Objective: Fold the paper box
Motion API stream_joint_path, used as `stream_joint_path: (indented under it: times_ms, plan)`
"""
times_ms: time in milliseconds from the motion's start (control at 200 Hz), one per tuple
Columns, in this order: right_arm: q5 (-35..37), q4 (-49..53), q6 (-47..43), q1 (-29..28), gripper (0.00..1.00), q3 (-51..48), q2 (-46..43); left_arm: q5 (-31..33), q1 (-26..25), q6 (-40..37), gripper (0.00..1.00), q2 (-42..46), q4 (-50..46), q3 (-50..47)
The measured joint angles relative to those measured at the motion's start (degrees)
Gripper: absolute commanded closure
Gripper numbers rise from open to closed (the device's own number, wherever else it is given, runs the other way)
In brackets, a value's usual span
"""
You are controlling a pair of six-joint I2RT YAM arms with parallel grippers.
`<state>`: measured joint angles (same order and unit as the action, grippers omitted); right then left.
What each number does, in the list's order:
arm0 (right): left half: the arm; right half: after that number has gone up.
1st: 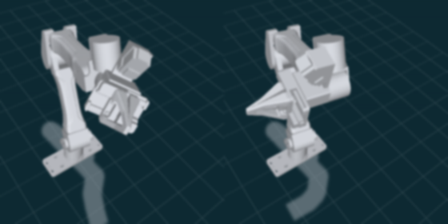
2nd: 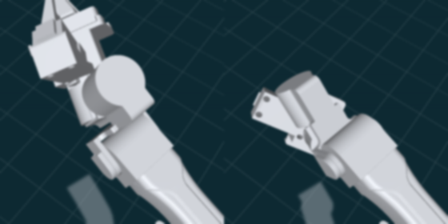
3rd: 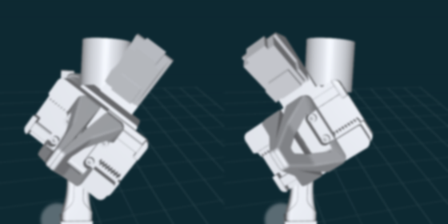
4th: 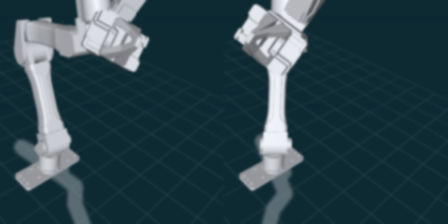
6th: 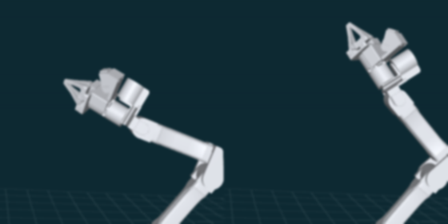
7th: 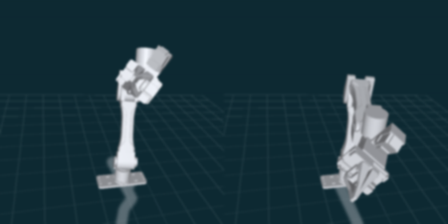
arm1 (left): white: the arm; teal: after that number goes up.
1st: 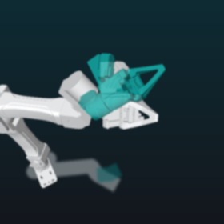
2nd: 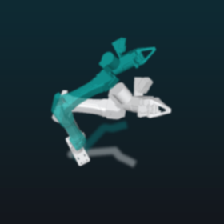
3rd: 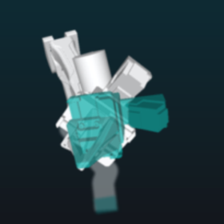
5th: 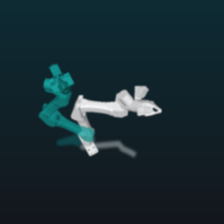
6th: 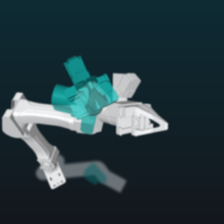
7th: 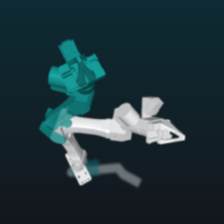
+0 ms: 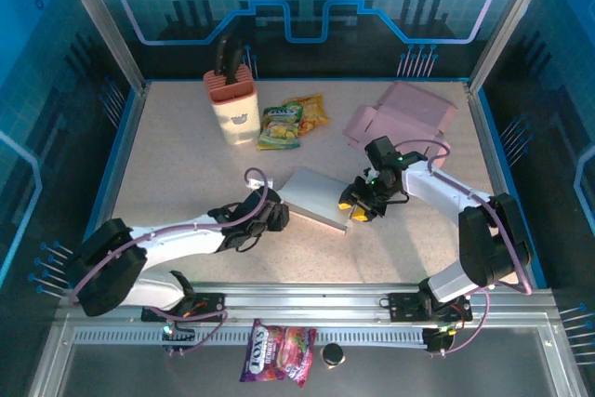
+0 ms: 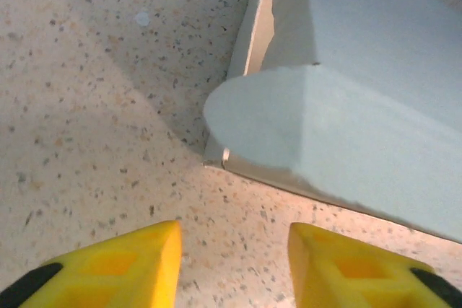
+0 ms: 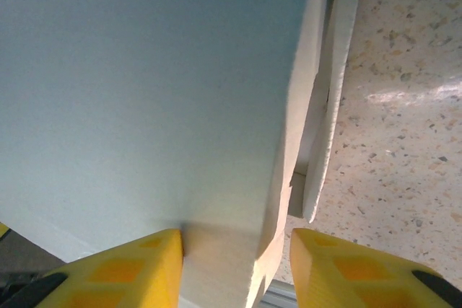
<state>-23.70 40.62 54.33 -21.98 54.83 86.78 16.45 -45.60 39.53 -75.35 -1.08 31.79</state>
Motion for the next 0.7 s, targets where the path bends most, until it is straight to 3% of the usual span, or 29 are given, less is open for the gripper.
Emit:
stream_joint_path:
  times_ms: [195, 305, 405, 555, 700]
  plan:
    - [2.29, 1.20, -2.14, -0.11, 0.43, 0.31, 0.02, -2.95, -0.09, 3.23, 0.40, 9.94, -8.33, -0.55]
    - [3.67, 2.49, -4.13, -0.11, 0.33, 1.16, 0.02, -3.39, -0.11, 4.61, 0.26, 17.44, -15.56, 0.72]
    - [4.07, 2.84, -5.57, -0.09, 0.25, 1.53, -0.09, -4.68, 1.29, 3.63, 0.24, 20.35, -23.12, 6.25]
    - [4.13, 2.08, -6.82, 0.31, 0.22, 1.53, -1.81, -10.64, 11.63, 1.73, 0.24, 17.66, -29.92, 17.62]
    - [3.19, -1.73, -6.08, 1.92, 0.22, 0.26, -4.04, -17.07, 21.40, -4.15, 0.22, 5.77, -35.76, 28.61]
